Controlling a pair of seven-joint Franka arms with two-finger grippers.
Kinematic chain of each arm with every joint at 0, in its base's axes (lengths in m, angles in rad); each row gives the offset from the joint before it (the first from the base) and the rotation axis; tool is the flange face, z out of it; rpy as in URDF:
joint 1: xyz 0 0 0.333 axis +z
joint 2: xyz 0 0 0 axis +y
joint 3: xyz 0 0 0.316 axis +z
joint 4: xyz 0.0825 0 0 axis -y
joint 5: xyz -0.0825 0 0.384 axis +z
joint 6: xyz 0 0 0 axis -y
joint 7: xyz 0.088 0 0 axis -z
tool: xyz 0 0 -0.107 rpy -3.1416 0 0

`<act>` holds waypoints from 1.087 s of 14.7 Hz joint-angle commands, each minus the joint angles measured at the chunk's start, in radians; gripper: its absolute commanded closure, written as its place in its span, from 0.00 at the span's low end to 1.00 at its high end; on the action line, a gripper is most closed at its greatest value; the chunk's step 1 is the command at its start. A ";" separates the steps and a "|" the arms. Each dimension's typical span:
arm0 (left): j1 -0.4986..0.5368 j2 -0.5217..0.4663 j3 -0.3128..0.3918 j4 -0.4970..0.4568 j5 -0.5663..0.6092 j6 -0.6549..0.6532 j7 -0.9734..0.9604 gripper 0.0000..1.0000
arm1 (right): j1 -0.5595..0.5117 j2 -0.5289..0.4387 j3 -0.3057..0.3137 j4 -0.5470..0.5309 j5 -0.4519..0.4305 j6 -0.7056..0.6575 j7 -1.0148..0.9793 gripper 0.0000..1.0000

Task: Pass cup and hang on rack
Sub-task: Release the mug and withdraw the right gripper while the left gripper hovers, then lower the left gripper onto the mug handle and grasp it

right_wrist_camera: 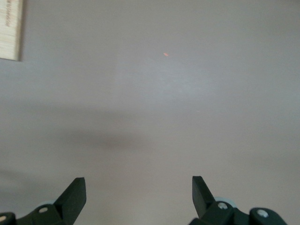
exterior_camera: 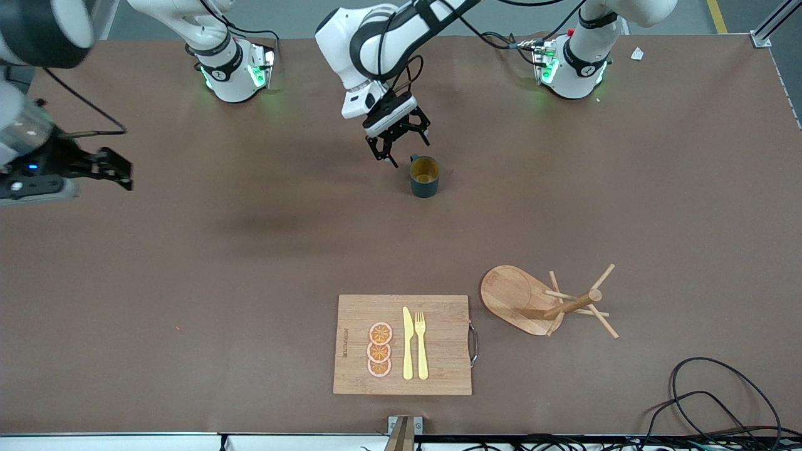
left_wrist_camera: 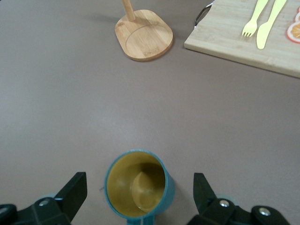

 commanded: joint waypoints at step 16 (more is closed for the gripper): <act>-0.078 0.193 0.006 -0.044 0.164 -0.003 -0.289 0.00 | -0.038 0.019 -0.060 0.241 0.032 -0.253 -0.119 0.00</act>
